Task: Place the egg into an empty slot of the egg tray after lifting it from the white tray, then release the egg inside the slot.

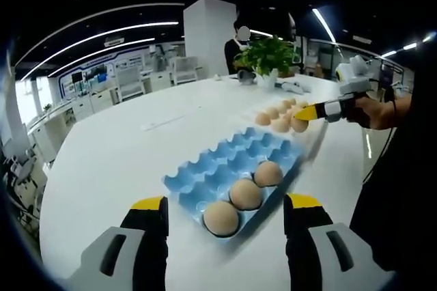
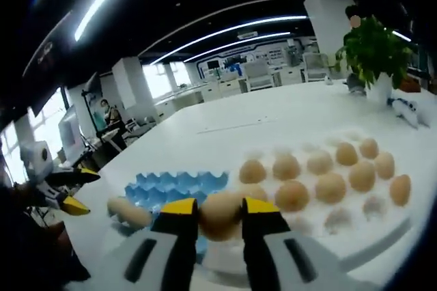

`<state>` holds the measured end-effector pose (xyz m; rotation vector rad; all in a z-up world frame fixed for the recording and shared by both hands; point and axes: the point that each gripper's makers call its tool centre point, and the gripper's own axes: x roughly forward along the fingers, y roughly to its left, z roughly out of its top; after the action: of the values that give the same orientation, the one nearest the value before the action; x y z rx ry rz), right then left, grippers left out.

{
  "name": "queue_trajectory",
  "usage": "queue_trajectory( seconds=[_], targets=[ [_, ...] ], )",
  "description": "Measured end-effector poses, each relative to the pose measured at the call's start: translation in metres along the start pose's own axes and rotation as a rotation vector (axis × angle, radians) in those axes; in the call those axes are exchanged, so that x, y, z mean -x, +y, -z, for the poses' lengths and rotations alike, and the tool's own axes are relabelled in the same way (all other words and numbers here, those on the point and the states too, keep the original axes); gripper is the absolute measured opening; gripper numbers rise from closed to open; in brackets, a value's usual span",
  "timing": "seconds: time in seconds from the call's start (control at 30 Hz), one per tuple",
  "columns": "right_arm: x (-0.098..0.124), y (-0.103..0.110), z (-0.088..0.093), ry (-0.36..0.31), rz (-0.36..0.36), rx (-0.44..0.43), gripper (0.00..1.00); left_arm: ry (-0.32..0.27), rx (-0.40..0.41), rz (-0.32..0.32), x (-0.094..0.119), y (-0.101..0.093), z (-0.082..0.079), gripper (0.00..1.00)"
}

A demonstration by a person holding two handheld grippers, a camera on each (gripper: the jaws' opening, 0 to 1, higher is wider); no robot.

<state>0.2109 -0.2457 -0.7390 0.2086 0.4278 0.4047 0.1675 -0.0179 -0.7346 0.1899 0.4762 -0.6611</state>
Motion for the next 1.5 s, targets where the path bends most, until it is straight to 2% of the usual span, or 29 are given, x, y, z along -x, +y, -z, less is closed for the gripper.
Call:
queue_trajectory(
  seconds=[0.33,0.57,0.77,0.87,0.97,1.27,1.5],
  targets=[
    [-0.016,0.051,0.011,0.051,-0.152,0.073,0.24,0.004,-0.002,-0.007,0.001,0.001,0.001,0.67],
    [-0.026,0.069,0.02,0.083,-0.208,0.138,0.24,0.001,0.0,-0.009,0.002,0.002,0.0,0.67],
    [-0.034,0.074,0.031,0.108,-0.226,0.208,0.24,-0.001,-0.002,-0.013,0.003,0.003,-0.002,0.67],
    [-0.037,0.077,0.037,0.126,-0.243,0.202,0.25,-0.008,-0.001,-0.011,0.002,0.002,-0.004,0.67],
    [-0.039,0.079,0.043,0.138,-0.245,0.235,0.25,-0.008,-0.003,-0.009,0.001,0.001,-0.005,0.67],
    [-0.041,0.074,0.047,0.145,-0.247,0.271,0.25,-0.005,-0.003,-0.01,0.001,0.001,-0.005,0.66],
    [-0.043,0.076,0.047,0.125,-0.263,0.318,0.25,-0.004,-0.003,-0.008,0.0,-0.001,-0.006,0.66]
  ],
)
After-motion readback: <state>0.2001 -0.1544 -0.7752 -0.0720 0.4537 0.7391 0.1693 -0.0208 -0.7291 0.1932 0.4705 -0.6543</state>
